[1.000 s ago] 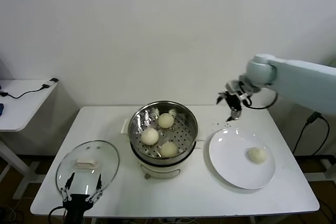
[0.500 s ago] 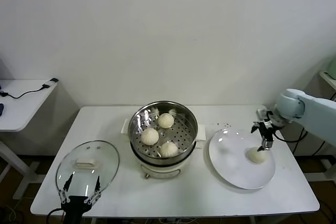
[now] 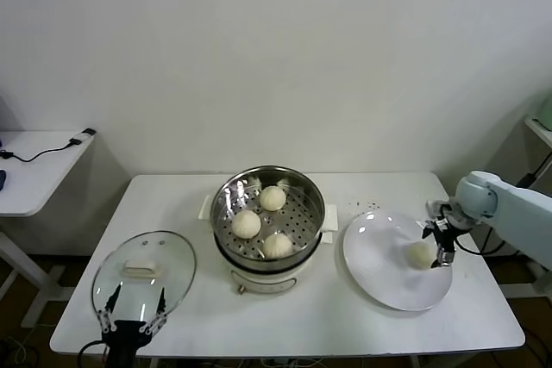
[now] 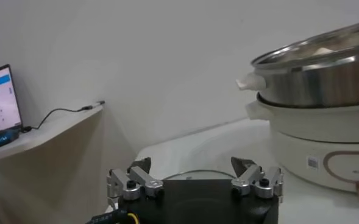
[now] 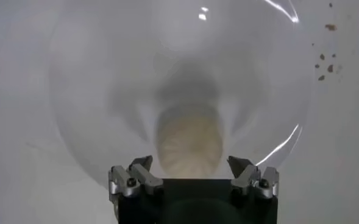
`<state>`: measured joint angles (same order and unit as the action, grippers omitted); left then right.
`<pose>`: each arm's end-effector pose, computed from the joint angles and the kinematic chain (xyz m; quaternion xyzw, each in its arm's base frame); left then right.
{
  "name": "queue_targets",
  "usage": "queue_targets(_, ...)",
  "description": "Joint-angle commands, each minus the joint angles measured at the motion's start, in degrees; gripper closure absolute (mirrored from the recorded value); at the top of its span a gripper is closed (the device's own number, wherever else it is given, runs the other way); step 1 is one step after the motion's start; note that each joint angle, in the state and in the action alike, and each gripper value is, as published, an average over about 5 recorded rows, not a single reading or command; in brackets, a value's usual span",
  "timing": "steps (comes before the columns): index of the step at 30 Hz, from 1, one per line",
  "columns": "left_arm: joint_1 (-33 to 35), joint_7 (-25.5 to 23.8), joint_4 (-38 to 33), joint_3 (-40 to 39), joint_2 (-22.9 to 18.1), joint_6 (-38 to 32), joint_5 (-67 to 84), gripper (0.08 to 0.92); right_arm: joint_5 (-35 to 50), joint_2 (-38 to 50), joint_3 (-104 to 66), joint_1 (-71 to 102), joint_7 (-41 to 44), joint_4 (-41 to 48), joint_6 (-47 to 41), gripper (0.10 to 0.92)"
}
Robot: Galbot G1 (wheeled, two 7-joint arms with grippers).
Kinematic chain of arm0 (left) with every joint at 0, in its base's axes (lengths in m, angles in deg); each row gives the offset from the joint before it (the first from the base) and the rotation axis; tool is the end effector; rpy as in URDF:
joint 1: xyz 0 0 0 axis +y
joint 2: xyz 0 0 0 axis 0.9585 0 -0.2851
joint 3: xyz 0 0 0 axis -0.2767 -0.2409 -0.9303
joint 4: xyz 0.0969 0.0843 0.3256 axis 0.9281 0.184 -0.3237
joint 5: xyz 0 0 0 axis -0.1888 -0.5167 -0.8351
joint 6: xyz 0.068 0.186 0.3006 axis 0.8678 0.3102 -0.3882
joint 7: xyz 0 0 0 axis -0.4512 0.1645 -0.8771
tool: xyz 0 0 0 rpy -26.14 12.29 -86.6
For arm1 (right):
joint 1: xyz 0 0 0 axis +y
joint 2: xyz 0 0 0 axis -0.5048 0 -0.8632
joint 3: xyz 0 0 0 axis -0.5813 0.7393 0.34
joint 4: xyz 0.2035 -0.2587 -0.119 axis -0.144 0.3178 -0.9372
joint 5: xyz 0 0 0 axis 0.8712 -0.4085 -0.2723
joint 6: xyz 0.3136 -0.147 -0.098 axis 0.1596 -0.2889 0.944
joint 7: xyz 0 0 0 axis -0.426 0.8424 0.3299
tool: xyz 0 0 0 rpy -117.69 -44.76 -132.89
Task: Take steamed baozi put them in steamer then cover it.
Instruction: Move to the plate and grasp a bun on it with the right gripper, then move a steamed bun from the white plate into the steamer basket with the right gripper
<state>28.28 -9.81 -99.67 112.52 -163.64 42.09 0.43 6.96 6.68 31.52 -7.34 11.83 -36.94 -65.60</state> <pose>0.0936 0.0722 -0.3506 0.0512 -0.9809 -0.1505 0.1124 0.5080 -0.2327 -0.2358 0.4648 -0.5415 0.4926 0.4981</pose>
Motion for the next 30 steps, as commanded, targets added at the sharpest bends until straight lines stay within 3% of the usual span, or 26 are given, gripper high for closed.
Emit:
queue_targets(1, 0.0, 0.01, -0.06, 0.05, -0.07, 0.1, -0.31, 0.177, -1.79, -2.27, -3.72, 4.08, 0.74, 4.26, 0.82, 0.203)
queue_targets(5, -0.05, 0.01, -0.06, 0.12, -0.03, 0.12, -0.36, 0.177, -1.39, -3.0, -3.74, 3.7, 1.16, 4.79, 1.22, 0.206)
queue_targets(17, 0.07, 0.06, -0.22, 0.16, -0.02, 0.05, -0.45, 0.177, 2.98, -2.71, 0.55, -1.86, 2.2, 3.12, 1.02, 0.316)
queue_targets(24, 0.36, 0.07, -0.71, -0.09, -0.01, 0.09, -0.36, 0.177, 14.43, -4.63, 11.12, -16.09, 2.45, 1.48, -0.74, 0.331)
queue_targets(30, 0.48, 0.05, -0.76, -0.59, 0.03, -0.23, 0.16, 0.177, 28.37, -12.89, 23.38, -33.07, 2.42, 2.79, -1.71, 0.337)
